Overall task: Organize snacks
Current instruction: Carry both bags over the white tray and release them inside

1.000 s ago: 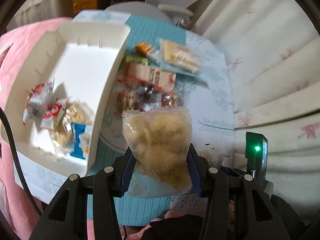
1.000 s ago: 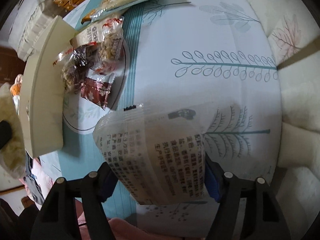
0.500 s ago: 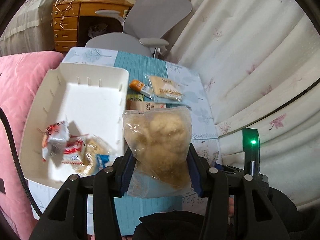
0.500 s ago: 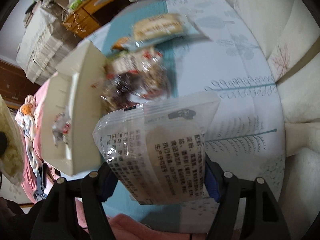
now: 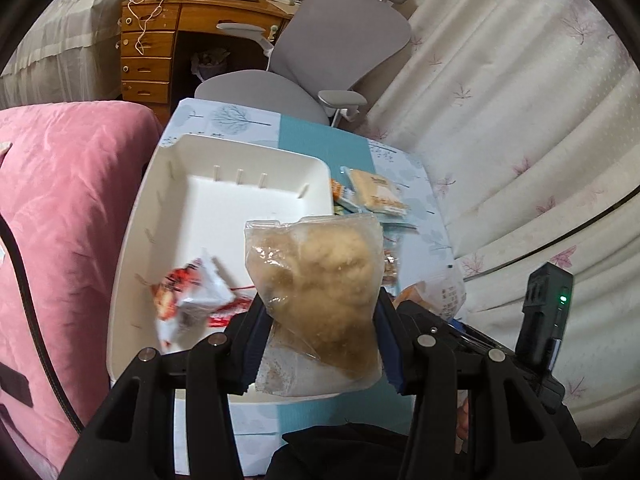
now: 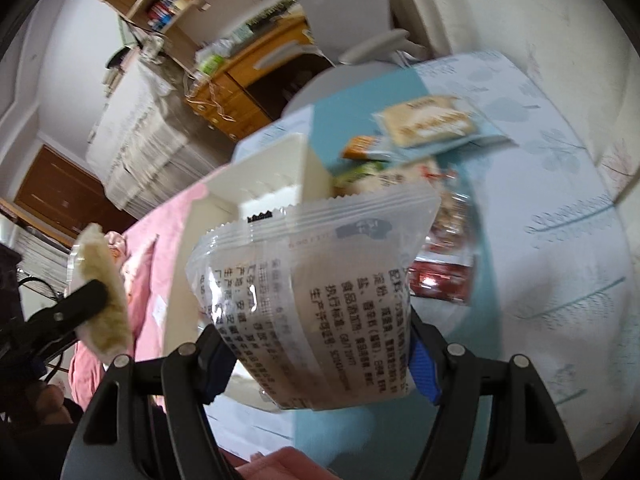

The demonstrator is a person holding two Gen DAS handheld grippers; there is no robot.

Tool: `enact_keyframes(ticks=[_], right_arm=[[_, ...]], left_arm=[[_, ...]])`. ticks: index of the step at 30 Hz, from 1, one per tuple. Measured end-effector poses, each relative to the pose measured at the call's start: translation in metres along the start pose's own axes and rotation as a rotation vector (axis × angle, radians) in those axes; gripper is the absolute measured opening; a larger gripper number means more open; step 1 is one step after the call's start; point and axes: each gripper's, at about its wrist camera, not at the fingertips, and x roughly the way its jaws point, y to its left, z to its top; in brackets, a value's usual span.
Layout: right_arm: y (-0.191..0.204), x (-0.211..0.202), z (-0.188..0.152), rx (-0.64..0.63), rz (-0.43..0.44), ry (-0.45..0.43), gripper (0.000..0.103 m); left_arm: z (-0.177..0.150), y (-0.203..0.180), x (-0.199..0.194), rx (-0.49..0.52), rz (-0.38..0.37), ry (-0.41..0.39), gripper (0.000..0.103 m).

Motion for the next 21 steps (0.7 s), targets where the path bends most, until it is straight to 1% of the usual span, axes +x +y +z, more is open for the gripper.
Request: enact_keyframes(ticks=[4, 12, 16, 17, 19, 21], right_arm=[[0.033, 0.01, -0.009, -0.042, 0.032, -0.035, 0.072], [0.091, 0.023, -0.032, -0.153, 0.036, -0.088, 0.072], [0.105, 0.024, -0.04, -0.185, 0.038, -0.095, 0.074], [0.107, 0.025, -0.042, -0.185, 0.038, -0.091, 0.077], [0.108, 0.031, -0.044, -0.176, 0.012, -0.063, 0.084], [0.106, 0.037, -0.048, -0.164, -0.019, -0.024, 0.086]], left_arm=[[0.006, 0.024, 0.0, 0.022, -0.004, 0.029, 0.048], [0.014, 0.062, 0.004, 0.037, 0.001, 0.091, 0.048], [0.016, 0.072, 0.003, 0.033, 0.001, 0.093, 0.048], [0.016, 0.074, 0.003, 0.031, 0.009, 0.094, 0.048], [0.016, 0.078, 0.004, 0.024, 0.04, 0.094, 0.052], [0.016, 0.079, 0.003, 0.025, 0.037, 0.094, 0.063]])
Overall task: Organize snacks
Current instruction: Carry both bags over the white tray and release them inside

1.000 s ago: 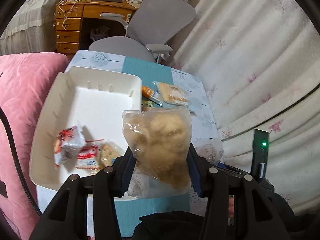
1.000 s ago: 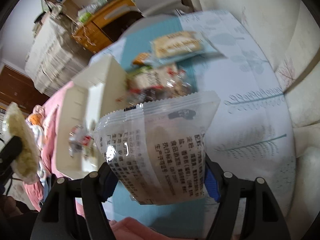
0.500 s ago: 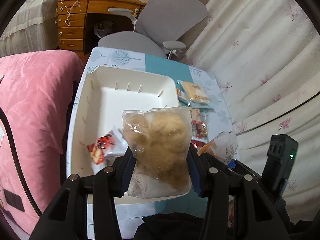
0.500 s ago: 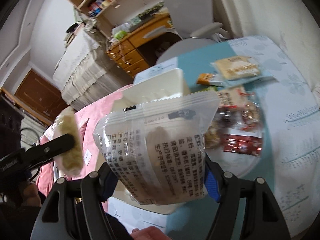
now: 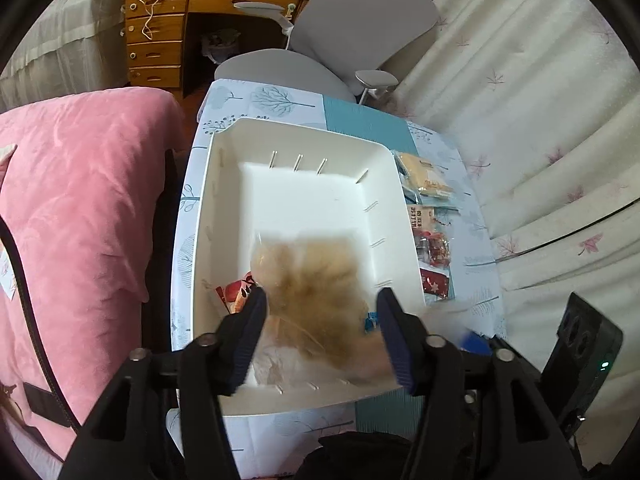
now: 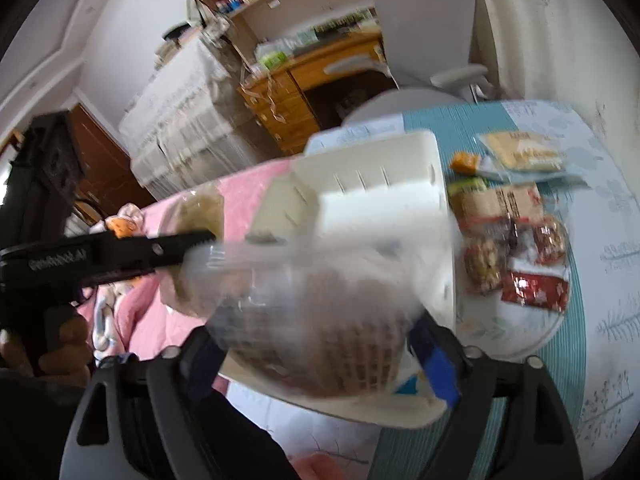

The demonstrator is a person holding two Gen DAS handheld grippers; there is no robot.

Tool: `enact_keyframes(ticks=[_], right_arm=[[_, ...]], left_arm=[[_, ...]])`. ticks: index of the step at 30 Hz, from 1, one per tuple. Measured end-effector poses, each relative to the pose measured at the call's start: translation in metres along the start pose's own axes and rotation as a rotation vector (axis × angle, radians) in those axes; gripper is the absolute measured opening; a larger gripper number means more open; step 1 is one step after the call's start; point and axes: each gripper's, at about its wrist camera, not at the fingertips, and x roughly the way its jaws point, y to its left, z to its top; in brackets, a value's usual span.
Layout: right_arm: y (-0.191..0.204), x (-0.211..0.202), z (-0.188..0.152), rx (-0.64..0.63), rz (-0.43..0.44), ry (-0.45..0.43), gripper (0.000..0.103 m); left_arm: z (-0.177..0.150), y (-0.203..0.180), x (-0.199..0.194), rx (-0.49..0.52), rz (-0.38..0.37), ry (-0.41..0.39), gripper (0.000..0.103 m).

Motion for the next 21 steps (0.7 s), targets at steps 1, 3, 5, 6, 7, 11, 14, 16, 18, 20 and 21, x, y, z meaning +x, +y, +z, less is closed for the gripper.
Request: enact_keyframes(ticks=[1, 3, 5, 6, 7, 11, 14, 16, 18, 20, 21], right_arm=[[-0.001, 0.0, -0.002, 0.01, 0.002, 0.003, 0.086], [-0.004, -0.006, -0.005, 0.024, 0.013, -0.019, 0.086], [-0.004, -0.012, -0.008, 0.032, 0.003, -0.042, 0.086], [-0.004, -0.013, -0.01, 0.037, 0.0, -0.045, 0.086], [-0.005, -0.014, -0.012, 0.045, -0.004, -0.043, 0.086], [-0.008, -0.022, -0.02, 0.074, -0.025, -0.052, 0.086], [-0.01, -0.032, -0.027, 0.08, -0.065, -0.058, 0.085], [-0.014, -0.037, -0.032, 0.097, -0.089, -0.051, 0.085], [-0.018, -0.043, -0.036, 0.11, -0.11, -0.048, 0.085], [-0.022, -0.051, -0.039, 0.119, -0.134, -0.052, 0.085], [-0.024, -0.055, -0.041, 0.122, -0.152, -0.056, 0.085]], left_arm=[[0.0, -0.001, -0.001, 0.006, -0.001, -0.005, 0.065], [-0.001, -0.003, -0.002, 0.026, 0.006, -0.009, 0.074], [-0.002, -0.007, -0.002, 0.051, 0.011, -0.002, 0.076], [-0.002, -0.011, 0.0, 0.067, 0.013, 0.004, 0.076], [-0.003, -0.014, 0.0, 0.085, 0.02, 0.01, 0.076], [-0.005, -0.029, -0.001, 0.152, 0.034, 0.014, 0.076], [-0.005, -0.042, -0.002, 0.203, 0.012, 0.037, 0.076], [-0.003, -0.053, -0.003, 0.244, 0.003, 0.052, 0.076], [-0.001, -0.065, -0.003, 0.293, -0.008, 0.068, 0.076], [0.001, -0.077, 0.0, 0.335, -0.009, 0.089, 0.076], [0.002, -0.083, 0.001, 0.358, -0.012, 0.099, 0.076]])
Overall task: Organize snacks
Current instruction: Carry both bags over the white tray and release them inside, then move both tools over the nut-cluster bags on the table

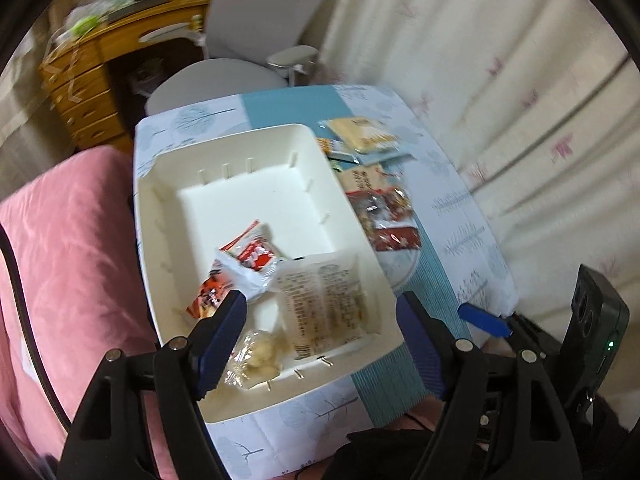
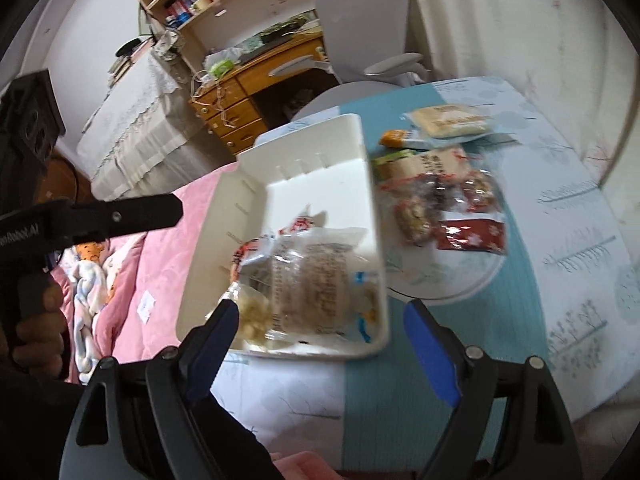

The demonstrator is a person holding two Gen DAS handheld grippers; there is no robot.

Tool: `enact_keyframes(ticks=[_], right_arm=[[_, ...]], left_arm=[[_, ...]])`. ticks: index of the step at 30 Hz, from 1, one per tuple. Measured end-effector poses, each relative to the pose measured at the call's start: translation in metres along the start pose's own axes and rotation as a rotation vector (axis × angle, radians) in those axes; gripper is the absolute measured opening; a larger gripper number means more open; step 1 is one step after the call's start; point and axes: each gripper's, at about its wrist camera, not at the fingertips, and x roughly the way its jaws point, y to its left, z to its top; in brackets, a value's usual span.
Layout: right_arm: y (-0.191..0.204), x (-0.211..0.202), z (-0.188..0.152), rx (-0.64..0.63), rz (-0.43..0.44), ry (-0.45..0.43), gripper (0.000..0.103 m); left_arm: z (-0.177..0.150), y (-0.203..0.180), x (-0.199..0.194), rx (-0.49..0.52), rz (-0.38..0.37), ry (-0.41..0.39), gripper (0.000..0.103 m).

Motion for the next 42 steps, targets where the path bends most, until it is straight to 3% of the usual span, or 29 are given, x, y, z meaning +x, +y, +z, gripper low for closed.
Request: enact_keyframes(ticks=[10, 21, 24, 34, 42], right_arm=[[-0.019, -0.021, -0.003, -0.076, -0.185, -0.073, 0.085], [-0.032, -0.016, -0.004, -0.304, -0.329, -0.12, 0.085], [-0.04, -0.008, -0.002, -0.347, -0.338, -0.11, 0.085], [-0.074, 0.025, 0.011, -0.486, -0.348, -0.1, 0.084], [-0.094, 0.065, 0.014, -0.663, -0.281, -0.041, 0.078]], left_arm=[[0.027, -0.043, 0.008, 0.16, -0.025, 0.071, 0.076], [0.061, -0.087, 0.046, 0.296, 0.057, 0.154, 0.077], [0.07, -0.101, 0.063, 0.345, 0.094, 0.189, 0.082], [0.095, -0.136, 0.14, 0.48, 0.185, 0.358, 0.083], [0.107, -0.142, 0.21, 0.541, 0.244, 0.506, 0.083]])
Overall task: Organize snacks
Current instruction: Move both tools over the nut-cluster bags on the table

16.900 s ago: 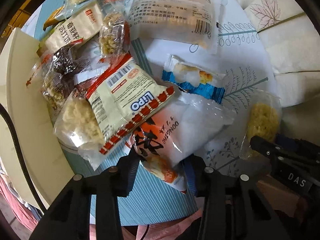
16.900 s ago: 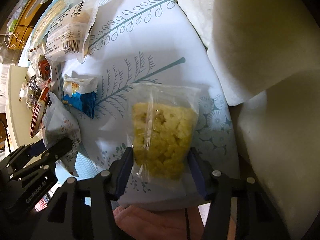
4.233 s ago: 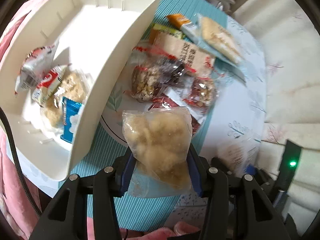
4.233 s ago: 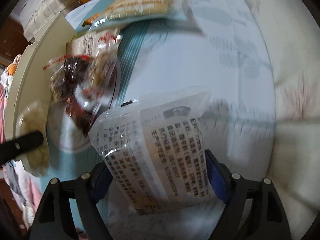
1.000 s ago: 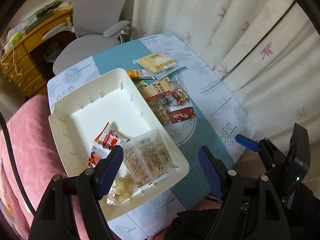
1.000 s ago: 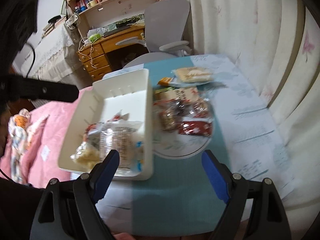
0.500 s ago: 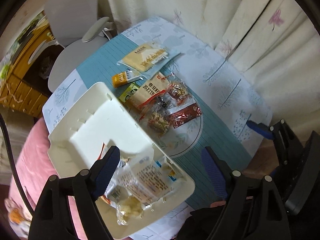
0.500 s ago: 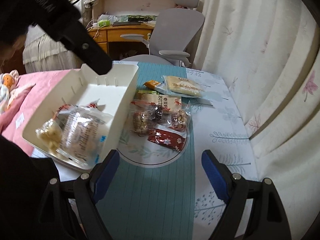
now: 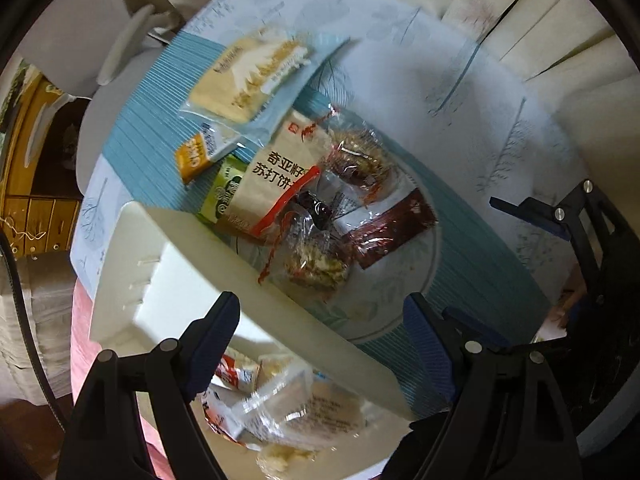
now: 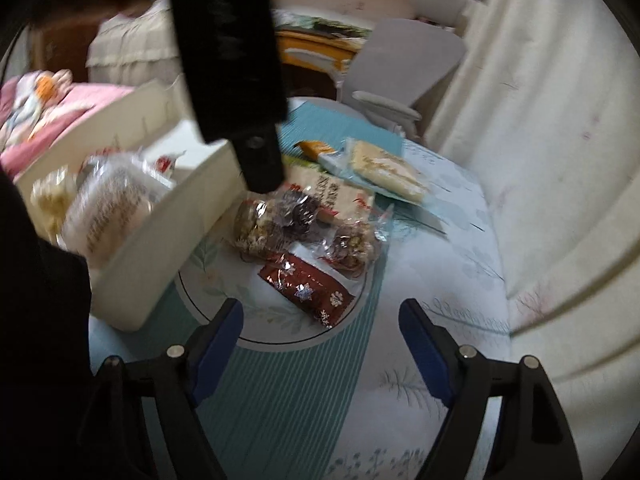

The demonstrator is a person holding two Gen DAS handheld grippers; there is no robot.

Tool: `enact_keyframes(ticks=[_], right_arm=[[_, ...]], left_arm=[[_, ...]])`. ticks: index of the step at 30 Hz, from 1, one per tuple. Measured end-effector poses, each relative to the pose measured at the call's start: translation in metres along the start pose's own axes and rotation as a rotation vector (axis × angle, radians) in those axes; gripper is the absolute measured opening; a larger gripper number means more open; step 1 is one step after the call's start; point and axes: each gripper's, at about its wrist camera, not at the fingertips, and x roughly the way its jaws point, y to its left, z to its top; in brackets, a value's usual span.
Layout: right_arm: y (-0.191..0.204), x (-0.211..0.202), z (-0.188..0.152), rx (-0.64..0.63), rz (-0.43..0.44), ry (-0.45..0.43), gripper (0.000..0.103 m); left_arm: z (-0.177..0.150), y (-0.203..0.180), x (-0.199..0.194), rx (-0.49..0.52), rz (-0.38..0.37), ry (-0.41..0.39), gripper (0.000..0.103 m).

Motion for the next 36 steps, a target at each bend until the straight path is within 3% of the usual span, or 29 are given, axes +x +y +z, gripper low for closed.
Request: enact_keyframes(ticks=[8, 14, 26, 32, 36], right_arm=[[-0.001, 0.037, -0.006, -0.1, 0.078, 0.014, 0.07], [-0.003, 0.057, -0.006, -0.113, 0.108, 0.007, 0.067], [-0.006, 0.077, -0.002, -0.141, 0.174, -0.014, 0.065], [-0.006, 0.082, 0.003, -0.151, 0.213, -0.022, 0.064], [-0.007, 0.084, 0.004, -0.161, 0.224, -0.025, 0.048]], left_arm=[[0.028, -0.01, 0.052, 0.07, 0.026, 0.166, 0.083], [0.036, -0.016, 0.077, 0.111, 0.059, 0.234, 0.083], [0.04, -0.009, 0.11, 0.106, 0.061, 0.31, 0.083], [0.04, -0.008, 0.116, 0.122, 0.086, 0.299, 0.081], [0.039, -0.009, 0.117, 0.132, 0.128, 0.29, 0.073]])
